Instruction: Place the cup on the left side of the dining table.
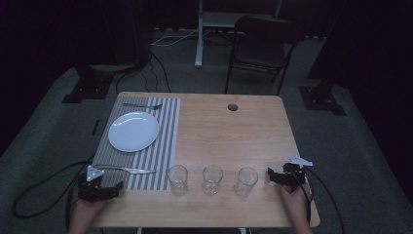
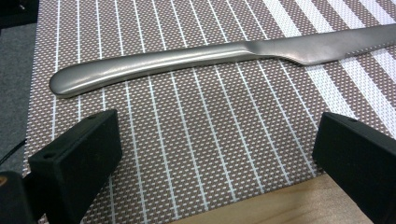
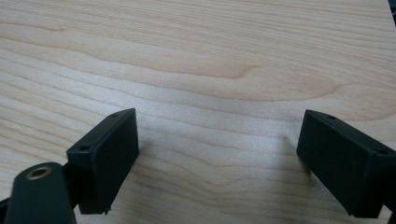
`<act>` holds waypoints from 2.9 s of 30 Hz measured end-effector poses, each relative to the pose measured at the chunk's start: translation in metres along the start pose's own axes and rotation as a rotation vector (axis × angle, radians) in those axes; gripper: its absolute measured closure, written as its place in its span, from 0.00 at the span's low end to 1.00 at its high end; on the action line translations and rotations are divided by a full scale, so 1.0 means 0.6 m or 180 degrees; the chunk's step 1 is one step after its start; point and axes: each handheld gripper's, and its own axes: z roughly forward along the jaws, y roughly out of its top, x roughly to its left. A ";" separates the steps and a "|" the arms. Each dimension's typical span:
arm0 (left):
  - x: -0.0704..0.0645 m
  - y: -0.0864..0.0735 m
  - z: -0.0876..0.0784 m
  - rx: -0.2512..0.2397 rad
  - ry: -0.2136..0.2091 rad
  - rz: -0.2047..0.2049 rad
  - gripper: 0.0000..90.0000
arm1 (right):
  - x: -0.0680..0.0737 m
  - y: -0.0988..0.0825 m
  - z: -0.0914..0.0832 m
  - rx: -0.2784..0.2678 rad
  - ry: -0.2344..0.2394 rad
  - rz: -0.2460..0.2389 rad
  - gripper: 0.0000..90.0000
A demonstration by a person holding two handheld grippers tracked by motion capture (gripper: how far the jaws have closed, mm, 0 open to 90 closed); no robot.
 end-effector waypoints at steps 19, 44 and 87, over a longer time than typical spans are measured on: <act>0.004 0.000 -0.001 0.0028 -0.0066 0.0078 0.02 | 0.000 -0.001 -0.001 0.0001 0.0003 0.0004 0.14; -0.016 0.008 -0.028 -0.0103 -0.0334 0.0286 0.03 | 0.000 -0.001 -0.001 -0.0001 0.0003 -0.0001 0.14; -0.105 0.084 -0.090 -0.0565 -0.0903 0.0633 0.03 | 0.000 -0.001 -0.001 -0.0002 0.0003 0.0002 0.14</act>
